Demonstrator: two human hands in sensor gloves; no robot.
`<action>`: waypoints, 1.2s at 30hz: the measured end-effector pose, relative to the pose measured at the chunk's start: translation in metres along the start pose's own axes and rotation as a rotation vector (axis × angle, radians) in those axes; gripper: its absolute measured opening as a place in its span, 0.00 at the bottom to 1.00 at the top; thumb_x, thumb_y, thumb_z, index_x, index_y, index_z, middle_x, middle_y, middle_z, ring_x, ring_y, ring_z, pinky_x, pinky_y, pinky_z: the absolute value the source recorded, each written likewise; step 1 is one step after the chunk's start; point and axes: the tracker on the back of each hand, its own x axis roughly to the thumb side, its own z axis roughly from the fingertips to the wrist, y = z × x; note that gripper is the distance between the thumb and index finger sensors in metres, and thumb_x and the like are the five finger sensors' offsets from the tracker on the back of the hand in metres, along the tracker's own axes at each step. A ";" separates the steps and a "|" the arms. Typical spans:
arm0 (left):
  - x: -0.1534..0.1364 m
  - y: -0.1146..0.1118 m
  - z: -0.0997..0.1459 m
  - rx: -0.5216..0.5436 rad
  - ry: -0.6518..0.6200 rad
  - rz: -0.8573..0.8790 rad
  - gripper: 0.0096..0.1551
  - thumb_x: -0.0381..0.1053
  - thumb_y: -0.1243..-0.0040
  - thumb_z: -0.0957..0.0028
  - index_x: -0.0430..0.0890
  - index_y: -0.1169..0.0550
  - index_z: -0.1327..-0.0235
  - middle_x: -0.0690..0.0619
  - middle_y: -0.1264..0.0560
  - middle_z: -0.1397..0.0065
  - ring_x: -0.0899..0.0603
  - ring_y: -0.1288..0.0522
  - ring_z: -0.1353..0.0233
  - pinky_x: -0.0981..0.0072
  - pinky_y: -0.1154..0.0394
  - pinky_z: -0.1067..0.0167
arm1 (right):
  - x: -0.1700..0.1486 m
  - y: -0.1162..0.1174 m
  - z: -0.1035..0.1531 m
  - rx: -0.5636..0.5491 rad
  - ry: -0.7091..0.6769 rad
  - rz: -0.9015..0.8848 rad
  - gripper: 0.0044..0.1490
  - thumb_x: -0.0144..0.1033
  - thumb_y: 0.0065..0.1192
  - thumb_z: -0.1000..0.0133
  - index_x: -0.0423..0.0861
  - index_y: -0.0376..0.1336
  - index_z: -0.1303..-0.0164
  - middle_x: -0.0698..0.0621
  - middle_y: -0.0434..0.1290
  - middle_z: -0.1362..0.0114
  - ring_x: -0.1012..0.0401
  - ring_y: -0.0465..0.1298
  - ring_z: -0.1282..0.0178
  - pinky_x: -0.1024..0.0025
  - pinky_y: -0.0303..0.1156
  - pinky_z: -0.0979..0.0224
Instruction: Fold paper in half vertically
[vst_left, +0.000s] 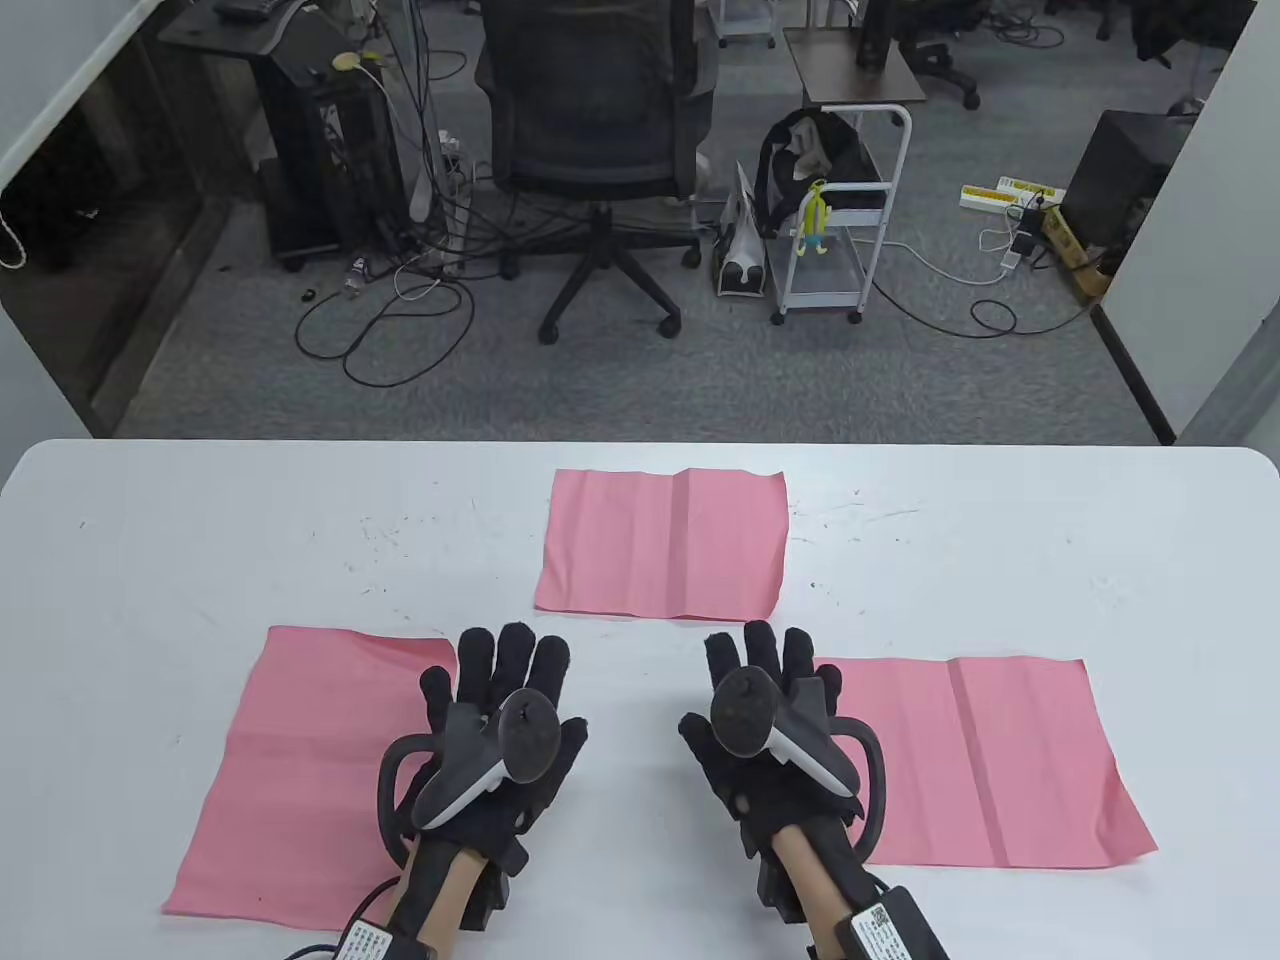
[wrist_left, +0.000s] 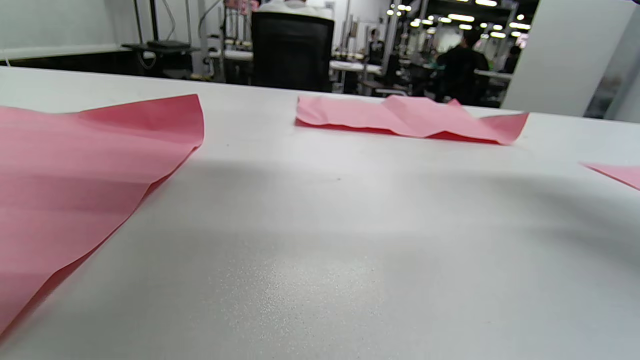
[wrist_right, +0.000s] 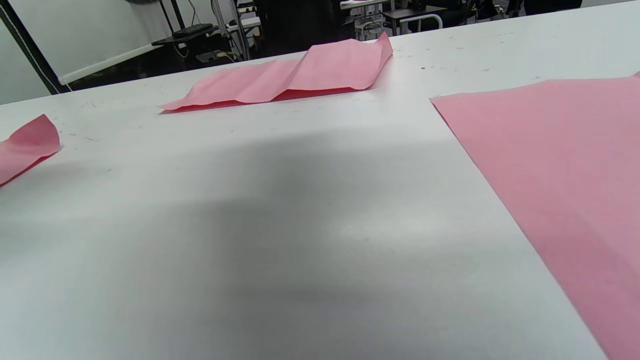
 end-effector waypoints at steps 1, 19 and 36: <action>0.000 0.000 0.000 -0.002 -0.001 -0.002 0.48 0.75 0.68 0.44 0.65 0.66 0.16 0.57 0.70 0.08 0.37 0.73 0.12 0.30 0.66 0.20 | 0.000 0.000 0.000 0.001 -0.002 -0.001 0.52 0.62 0.50 0.45 0.60 0.29 0.21 0.49 0.25 0.15 0.41 0.28 0.16 0.33 0.31 0.21; -0.002 -0.001 -0.001 -0.021 0.000 0.024 0.48 0.75 0.68 0.44 0.65 0.66 0.16 0.56 0.70 0.08 0.37 0.71 0.11 0.30 0.64 0.20 | -0.009 0.013 -0.015 0.078 0.017 -0.033 0.51 0.61 0.50 0.45 0.59 0.32 0.20 0.49 0.29 0.14 0.41 0.30 0.16 0.33 0.32 0.21; -0.006 0.001 -0.002 -0.025 -0.004 0.049 0.48 0.74 0.67 0.43 0.64 0.66 0.16 0.55 0.70 0.08 0.37 0.70 0.11 0.30 0.63 0.19 | -0.170 0.010 -0.003 0.169 0.379 -0.093 0.50 0.59 0.50 0.44 0.57 0.33 0.21 0.48 0.31 0.14 0.41 0.32 0.16 0.34 0.35 0.20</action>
